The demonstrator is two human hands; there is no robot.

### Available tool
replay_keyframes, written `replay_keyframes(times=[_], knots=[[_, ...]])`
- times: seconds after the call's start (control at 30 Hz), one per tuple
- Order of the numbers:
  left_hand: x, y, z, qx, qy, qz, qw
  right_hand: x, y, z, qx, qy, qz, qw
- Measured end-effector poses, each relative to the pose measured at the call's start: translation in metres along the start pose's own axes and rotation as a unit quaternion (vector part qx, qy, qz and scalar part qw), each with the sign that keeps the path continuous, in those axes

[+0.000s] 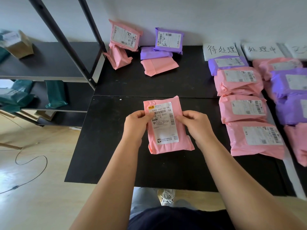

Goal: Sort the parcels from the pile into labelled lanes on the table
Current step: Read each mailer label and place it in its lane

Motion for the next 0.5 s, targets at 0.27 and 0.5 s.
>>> replay_keyframes(times=[0.27, 0.5], knots=[[0.003, -0.014, -0.003, 0.018, -0.045, 0.014, 0.999, 0.004, 0.006, -0.005, -0.072, 0.03, 0.063, 0.995], [0.007, -0.015, -0.004, 0.047, -0.069, -0.019, 0.996, 0.003, 0.008, -0.005, -0.094, 0.012, 0.068, 0.993]])
Point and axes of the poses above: each hand's wrist, its own z-axis towards the middle knuckle, its own x-axis out of the back of the hand, y = z × x, the point moved 6 cm from there along z, towards the middle knuckle, and after that the axes turned 12 degrees about x, right-handed, at the moved point
